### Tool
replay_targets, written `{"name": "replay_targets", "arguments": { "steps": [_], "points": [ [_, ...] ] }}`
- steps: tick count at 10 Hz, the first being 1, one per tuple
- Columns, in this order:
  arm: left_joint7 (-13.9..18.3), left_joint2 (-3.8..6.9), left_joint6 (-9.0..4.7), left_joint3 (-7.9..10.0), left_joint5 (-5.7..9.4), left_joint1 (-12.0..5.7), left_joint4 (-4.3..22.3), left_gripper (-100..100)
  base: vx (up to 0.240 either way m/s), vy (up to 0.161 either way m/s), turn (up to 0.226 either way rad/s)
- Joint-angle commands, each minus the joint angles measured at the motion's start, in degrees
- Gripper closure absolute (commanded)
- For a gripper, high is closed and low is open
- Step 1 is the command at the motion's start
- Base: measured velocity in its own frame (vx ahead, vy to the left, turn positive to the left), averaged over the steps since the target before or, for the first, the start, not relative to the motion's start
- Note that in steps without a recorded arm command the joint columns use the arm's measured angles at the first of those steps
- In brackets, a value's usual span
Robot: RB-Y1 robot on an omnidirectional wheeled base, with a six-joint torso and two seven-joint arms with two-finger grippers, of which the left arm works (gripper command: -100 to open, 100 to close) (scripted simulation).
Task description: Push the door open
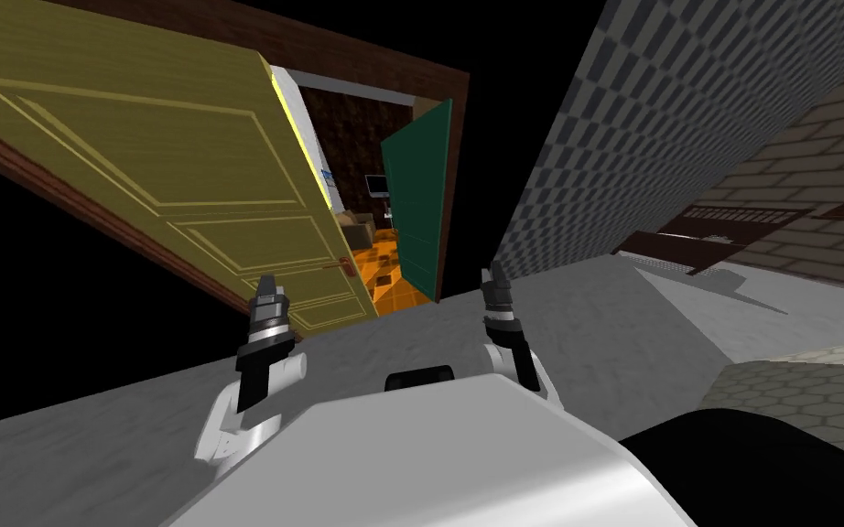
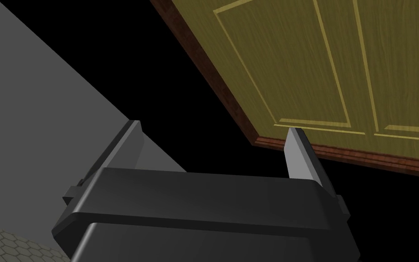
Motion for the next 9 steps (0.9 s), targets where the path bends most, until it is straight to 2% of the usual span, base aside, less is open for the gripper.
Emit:
{"name": "replay_targets", "arguments": {
  "steps": [1, 9],
  "points": [
    [0.2, 0.14, 0.22, 2.11, -0.4, -1.2, 1.5, -100, 0.004, 0.098, -0.2],
    [1.4, 0.34, 1.38, 12.75, -2.33, -6.22, 8.0, -100, 0.0, 0.106, -0.2]
  ]
}}
